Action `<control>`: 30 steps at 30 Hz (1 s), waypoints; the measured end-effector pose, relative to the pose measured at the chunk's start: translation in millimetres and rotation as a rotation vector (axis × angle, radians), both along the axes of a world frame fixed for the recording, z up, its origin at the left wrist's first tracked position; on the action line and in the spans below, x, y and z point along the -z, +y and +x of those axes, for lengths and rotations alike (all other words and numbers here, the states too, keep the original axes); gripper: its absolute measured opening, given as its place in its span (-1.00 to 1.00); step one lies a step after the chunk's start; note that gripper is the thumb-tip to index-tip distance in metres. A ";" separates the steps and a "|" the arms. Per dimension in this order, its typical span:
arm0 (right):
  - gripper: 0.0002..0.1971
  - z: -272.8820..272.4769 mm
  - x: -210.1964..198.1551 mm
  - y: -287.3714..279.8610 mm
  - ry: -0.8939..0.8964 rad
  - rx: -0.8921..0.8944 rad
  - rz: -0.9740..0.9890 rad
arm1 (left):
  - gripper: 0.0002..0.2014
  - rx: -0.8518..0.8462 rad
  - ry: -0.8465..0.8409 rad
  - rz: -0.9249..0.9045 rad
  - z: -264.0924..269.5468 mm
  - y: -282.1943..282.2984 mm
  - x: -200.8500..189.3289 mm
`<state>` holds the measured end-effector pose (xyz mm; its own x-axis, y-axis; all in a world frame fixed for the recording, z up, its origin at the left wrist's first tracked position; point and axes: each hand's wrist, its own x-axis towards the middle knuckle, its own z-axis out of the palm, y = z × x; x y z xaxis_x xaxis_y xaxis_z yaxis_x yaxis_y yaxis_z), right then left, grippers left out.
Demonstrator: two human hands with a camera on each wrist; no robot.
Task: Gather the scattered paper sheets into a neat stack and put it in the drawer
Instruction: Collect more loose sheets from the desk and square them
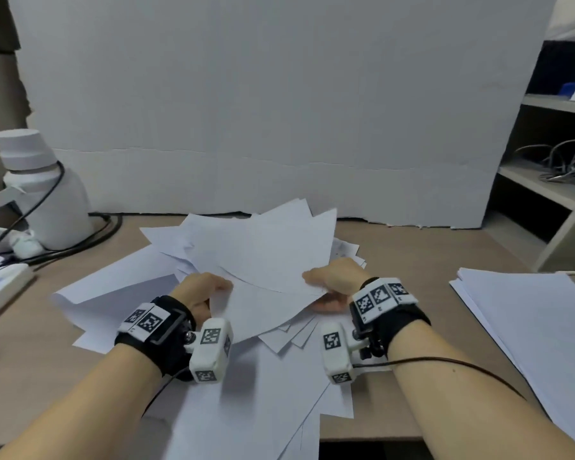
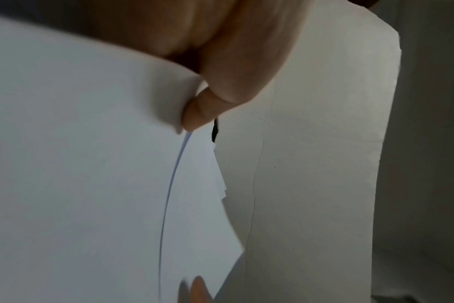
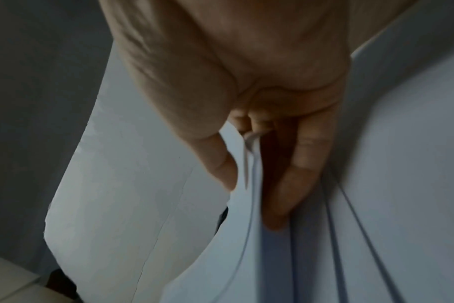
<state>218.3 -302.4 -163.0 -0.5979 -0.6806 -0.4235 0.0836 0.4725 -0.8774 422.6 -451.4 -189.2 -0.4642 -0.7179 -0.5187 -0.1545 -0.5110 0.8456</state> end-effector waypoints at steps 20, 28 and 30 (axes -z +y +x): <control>-0.78 -75.5 22.9 -37.2 0.490 0.027 -0.026 | -0.76 -0.028 -0.075 -0.296 27.3 -42.9 -10.8; -0.94 -85.6 12.4 -14.1 0.509 0.070 -0.114 | -0.86 -0.132 -0.090 -0.346 16.8 -44.6 -3.8; -0.92 -86.0 13.4 -10.2 0.504 0.041 -0.083 | -0.81 -0.149 -0.090 -0.348 14.7 -44.2 -2.2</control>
